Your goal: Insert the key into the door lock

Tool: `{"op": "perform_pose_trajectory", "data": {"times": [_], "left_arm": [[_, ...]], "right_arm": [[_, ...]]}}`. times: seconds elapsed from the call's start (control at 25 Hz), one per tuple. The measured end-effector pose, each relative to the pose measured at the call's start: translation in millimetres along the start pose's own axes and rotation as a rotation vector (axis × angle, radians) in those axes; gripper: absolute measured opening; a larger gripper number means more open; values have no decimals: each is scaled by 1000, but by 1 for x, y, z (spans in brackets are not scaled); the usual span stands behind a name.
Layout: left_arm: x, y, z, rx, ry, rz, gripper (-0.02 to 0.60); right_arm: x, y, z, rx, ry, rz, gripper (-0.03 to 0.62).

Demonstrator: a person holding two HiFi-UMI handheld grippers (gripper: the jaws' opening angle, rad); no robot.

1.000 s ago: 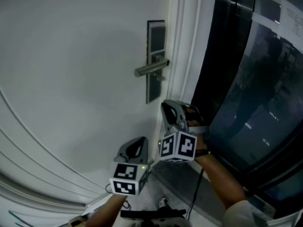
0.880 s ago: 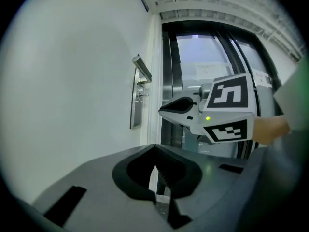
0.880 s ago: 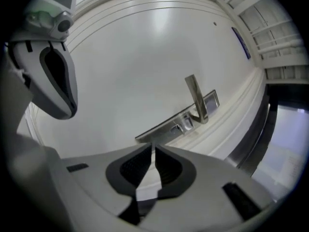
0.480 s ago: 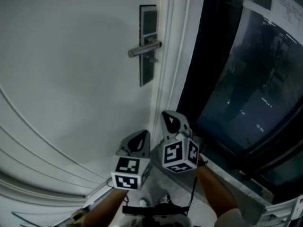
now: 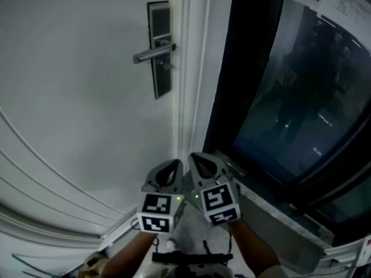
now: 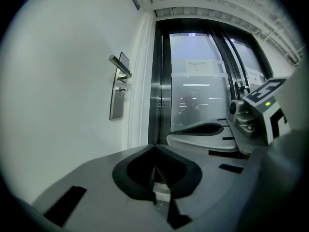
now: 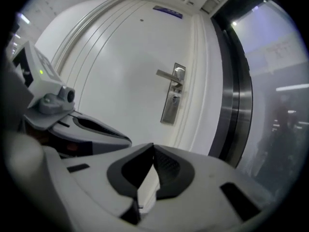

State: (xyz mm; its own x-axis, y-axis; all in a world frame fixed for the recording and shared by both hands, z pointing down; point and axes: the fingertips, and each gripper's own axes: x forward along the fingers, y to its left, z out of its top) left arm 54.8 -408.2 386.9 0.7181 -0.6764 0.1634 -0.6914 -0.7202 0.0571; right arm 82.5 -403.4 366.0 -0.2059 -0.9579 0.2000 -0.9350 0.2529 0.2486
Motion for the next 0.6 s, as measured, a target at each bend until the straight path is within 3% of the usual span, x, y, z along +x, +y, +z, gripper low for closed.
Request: {"op": "perform_pose_trajectory", "data": {"times": [0.16, 0.6], "left_arm": [[-4, -26, -2, 8, -6, 28, 3], [-32, -84, -20, 39, -3, 105, 3]], "right_arm": [[-28, -2, -8, 135, -23, 49, 8], [-92, 0, -45, 218, -31, 130, 8]]}}
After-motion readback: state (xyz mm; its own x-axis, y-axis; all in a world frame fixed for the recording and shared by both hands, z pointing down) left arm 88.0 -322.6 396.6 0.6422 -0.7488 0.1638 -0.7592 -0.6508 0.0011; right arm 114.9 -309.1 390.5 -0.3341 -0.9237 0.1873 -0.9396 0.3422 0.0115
